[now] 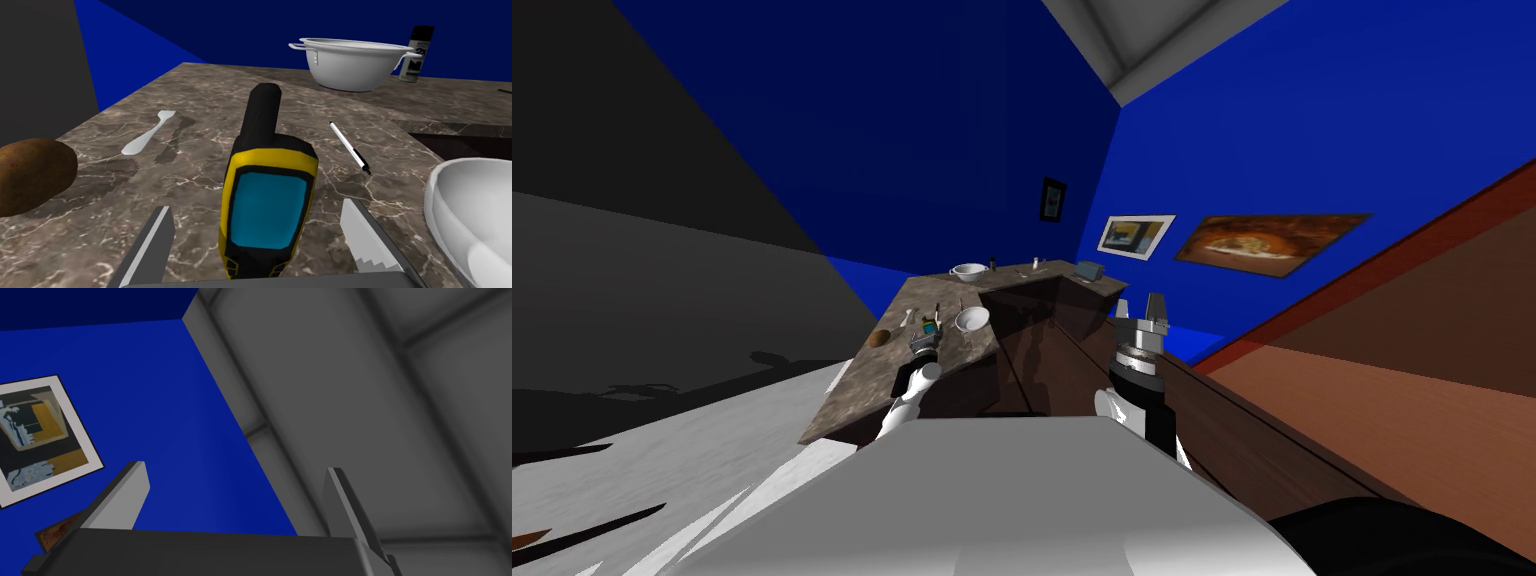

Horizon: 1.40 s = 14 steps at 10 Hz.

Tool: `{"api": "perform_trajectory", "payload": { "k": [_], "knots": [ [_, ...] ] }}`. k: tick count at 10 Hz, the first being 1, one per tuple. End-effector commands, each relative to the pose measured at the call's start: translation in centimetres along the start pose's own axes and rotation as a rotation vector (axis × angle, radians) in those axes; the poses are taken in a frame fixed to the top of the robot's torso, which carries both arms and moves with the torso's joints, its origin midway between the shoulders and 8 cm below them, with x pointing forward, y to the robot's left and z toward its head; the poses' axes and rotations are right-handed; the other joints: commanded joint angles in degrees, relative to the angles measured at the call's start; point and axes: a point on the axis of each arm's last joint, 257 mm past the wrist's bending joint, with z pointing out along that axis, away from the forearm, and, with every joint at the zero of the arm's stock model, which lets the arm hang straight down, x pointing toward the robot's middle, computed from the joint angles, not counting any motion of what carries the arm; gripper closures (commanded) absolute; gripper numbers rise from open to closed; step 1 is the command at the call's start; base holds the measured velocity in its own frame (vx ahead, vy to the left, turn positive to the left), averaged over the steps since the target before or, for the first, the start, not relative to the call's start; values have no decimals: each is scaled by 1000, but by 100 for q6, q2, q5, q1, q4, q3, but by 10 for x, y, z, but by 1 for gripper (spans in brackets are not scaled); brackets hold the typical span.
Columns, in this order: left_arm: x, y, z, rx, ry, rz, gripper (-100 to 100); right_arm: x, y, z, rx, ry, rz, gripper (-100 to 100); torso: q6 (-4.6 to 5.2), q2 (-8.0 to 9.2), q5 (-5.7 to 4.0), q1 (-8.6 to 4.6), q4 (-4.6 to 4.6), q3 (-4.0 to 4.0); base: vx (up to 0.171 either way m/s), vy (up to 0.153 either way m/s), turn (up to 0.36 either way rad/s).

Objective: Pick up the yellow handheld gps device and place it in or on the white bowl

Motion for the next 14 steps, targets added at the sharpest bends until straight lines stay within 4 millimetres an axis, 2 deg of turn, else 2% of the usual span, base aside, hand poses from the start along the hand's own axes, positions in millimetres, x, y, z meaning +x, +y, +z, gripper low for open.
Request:
{"api": "perform_trajectory", "payload": {
  "k": [1,2,3,7,8,9,10,11,14],
  "knots": [
    [7,20,3,-23,5,0,-100,0,0,0,0,0,0,0,0,0,0,0,0,0,63,76,162],
    [4,10,2,-11,4,-3,-100,0,0,0,0,0,0,0,-2,-11,1,13,-1,-5,33,39,35],
    [5,12,3,-14,4,-1,100,0,0,0,0,0,0,0,0,-2,1,2,-1,-2,-5,1,-14],
    [6,13,3,-15,6,0,100,0,0,0,0,0,0,0,-5,12,3,-3,-1,5,0,0,0],
    [6,13,3,-15,6,-1,0,0,0,0,0,0,0,0,-5,12,2,-3,-1,5,0,0,0],
    [6,13,3,-15,6,-1,100,0,0,0,0,0,0,0,-5,12,2,-4,-1,5,0,0,0],
    [6,13,3,-15,6,-1,0,0,0,0,0,0,0,0,-5,11,2,-4,-1,5,0,0,0],
    [6,11,5,-23,1,15,100,0,0,0,0,0,0,0,-5,11,2,-5,-1,5,-76,-66,-8],
    [9,10,12,-45,-11,47,100,0,0,0,0,0,0,0,-8,67,16,-46,-19,22,-139,-107,7]
  ]
}}
